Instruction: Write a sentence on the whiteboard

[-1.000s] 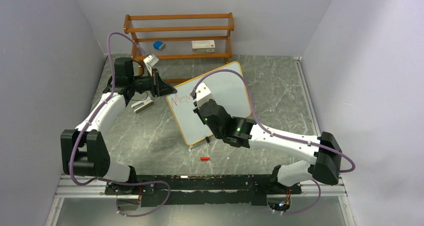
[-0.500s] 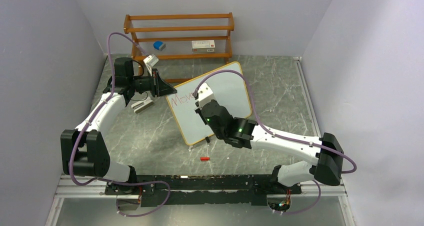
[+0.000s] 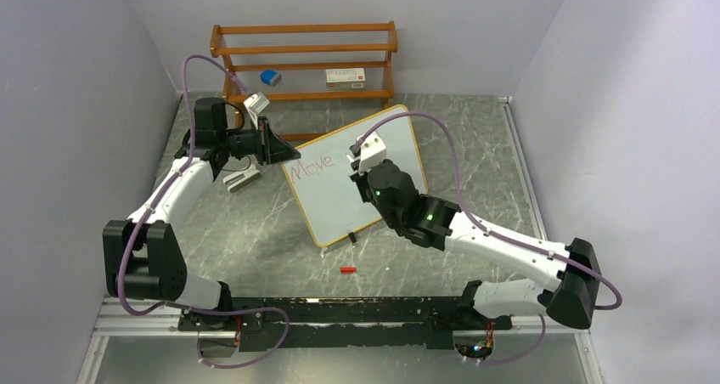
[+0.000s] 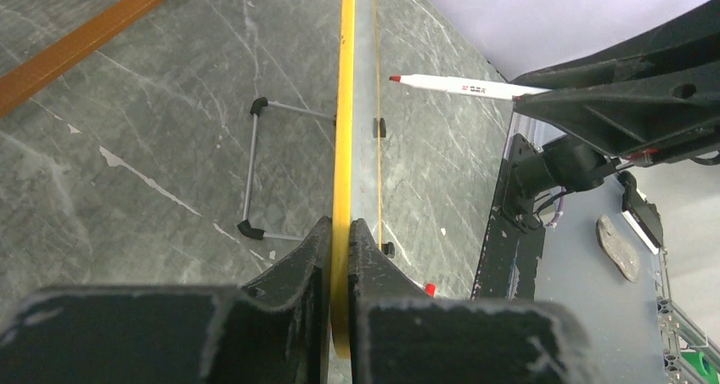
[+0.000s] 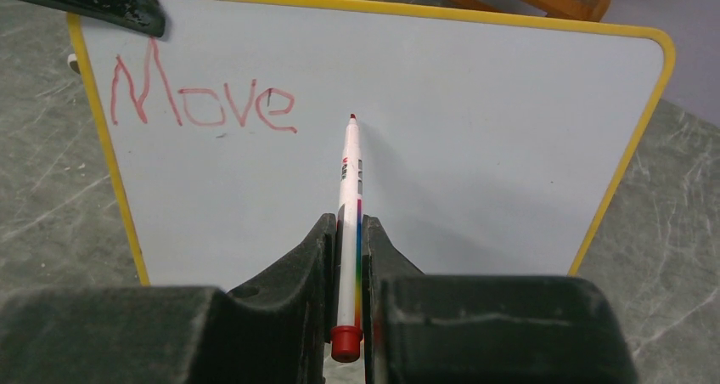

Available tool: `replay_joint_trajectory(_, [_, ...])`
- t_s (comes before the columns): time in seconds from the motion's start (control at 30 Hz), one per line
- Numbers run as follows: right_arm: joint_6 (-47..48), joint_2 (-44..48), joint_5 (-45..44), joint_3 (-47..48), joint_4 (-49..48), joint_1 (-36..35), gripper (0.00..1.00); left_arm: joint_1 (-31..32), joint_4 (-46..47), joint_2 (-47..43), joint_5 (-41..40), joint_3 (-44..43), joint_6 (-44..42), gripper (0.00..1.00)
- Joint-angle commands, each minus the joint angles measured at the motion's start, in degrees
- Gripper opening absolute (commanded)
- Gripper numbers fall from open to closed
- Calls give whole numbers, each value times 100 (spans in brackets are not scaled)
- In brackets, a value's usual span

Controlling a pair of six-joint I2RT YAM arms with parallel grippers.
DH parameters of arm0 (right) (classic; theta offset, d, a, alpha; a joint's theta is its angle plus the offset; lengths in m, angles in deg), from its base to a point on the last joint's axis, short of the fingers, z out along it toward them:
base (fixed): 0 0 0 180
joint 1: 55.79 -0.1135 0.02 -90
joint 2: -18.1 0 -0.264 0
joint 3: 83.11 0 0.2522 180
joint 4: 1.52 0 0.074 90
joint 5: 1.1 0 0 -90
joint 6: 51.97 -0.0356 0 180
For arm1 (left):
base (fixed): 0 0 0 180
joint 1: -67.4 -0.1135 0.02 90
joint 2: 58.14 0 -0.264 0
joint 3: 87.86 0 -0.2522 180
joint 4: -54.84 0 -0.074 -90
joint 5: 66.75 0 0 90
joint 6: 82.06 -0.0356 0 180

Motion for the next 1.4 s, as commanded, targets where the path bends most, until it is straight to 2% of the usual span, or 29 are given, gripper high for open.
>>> replay_joint_trajectory(0.0, [-4,105,220,-110,-204,197,0,-51,-171,29,-185,-52,-345,5])
replay_joint_trajectory(0.73, [97,-271,563,-14,-441,454,0,-51,-188,49,-141,-89,-361,5])
replay_joint_trajectory(1.37, [-82,-83,522,-144,155,454,0,-51,-149,34,-139,-64,-344,5])
